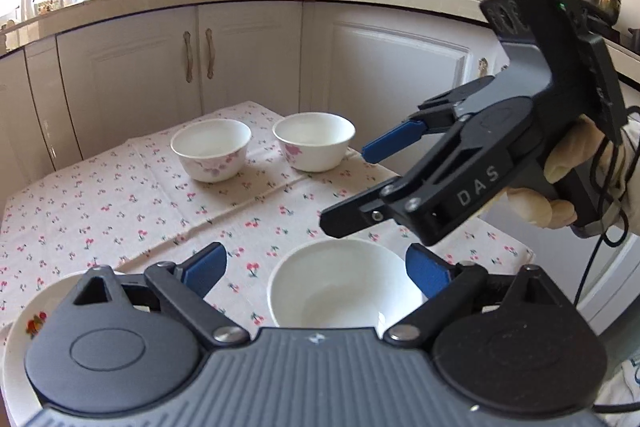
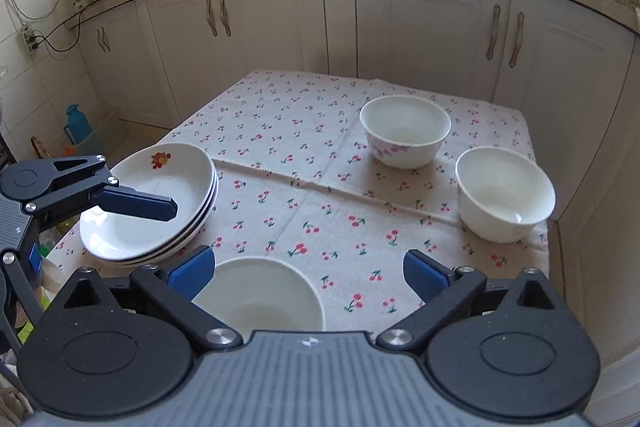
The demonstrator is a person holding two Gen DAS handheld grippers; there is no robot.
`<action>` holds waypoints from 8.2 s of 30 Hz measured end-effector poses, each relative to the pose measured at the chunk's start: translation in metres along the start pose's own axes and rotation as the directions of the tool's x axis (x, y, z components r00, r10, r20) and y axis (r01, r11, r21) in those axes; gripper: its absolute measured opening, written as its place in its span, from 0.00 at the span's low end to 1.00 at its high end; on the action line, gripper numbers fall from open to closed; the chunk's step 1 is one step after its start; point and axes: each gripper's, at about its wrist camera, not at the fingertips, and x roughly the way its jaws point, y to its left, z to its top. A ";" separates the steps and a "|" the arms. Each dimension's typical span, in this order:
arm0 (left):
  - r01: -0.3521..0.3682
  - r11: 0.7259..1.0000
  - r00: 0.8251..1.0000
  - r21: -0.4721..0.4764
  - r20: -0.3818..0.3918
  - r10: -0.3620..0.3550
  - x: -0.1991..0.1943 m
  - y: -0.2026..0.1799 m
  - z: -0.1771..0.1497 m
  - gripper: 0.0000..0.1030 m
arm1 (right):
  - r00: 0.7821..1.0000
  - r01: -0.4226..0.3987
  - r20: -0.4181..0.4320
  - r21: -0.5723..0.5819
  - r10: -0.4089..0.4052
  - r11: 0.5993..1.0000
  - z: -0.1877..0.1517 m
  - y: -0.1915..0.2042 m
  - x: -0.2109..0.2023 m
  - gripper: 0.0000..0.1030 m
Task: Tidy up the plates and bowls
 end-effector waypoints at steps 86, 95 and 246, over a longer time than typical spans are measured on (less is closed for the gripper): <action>-0.160 0.981 0.986 -0.113 -0.066 0.153 0.173 0.079 0.062 0.86 | 0.965 -0.147 -0.201 0.116 0.169 0.982 0.124 -0.122 0.175 0.76; -0.156 0.983 0.987 -0.092 -0.054 0.152 0.128 0.060 0.054 0.86 | 0.970 -0.140 -0.187 0.091 0.155 0.986 0.112 -0.086 0.135 0.76; 0.144 0.989 0.960 0.041 -0.248 -0.129 0.233 0.043 0.135 0.91 | 0.878 0.450 0.125 0.113 -0.462 0.886 -0.026 -0.105 0.079 1.00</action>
